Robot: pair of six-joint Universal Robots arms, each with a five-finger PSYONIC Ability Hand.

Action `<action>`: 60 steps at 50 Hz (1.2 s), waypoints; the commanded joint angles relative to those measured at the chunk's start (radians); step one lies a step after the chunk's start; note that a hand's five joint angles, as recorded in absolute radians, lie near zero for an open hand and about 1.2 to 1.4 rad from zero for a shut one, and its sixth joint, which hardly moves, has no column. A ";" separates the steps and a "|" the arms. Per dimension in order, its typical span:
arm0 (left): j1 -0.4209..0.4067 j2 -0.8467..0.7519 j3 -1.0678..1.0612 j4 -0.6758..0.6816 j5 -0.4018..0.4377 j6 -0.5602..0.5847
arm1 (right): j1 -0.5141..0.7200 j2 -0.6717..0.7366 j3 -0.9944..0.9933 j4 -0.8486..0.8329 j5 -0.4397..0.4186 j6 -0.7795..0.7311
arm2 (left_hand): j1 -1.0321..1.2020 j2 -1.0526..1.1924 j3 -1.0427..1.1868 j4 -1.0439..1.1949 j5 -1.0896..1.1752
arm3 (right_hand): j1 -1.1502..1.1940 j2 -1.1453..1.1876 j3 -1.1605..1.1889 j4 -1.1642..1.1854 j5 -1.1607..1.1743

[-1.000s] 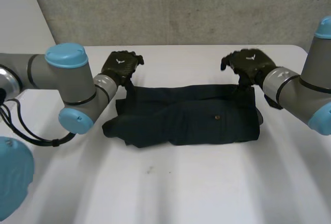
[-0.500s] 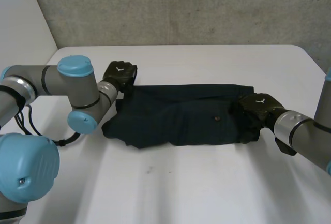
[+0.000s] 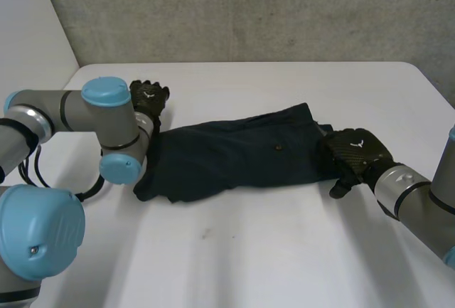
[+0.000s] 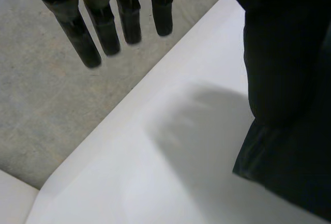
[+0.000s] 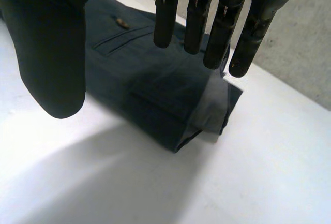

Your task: Fold the shorts.

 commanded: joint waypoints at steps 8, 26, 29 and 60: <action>-0.022 0.218 -0.199 -0.004 0.004 -0.068 | 0.003 0.084 -0.050 -0.103 -0.033 -0.063 | -0.037 -0.056 -0.067 -0.055 -0.056 | 0.152 0.078 0.079 0.076 0.098; -0.010 0.517 -0.584 0.004 0.081 -0.237 | 0.001 0.273 -0.210 -0.104 -0.044 -0.163 | -0.029 -0.047 -0.058 -0.046 -0.047 | 0.978 0.904 0.905 0.901 0.924; -0.005 0.529 -0.601 0.004 0.081 -0.237 | -0.002 0.273 -0.216 -0.103 -0.040 -0.163 | -0.029 -0.047 -0.058 -0.046 -0.047 | 0.979 0.905 0.906 0.902 0.925; 0.055 0.830 -0.869 0.004 0.118 -0.309 | 0.147 -0.017 -0.254 0.086 -0.008 -0.618 | -0.114 -0.132 -0.143 -0.131 -0.132 | 0.979 0.905 0.906 0.902 0.925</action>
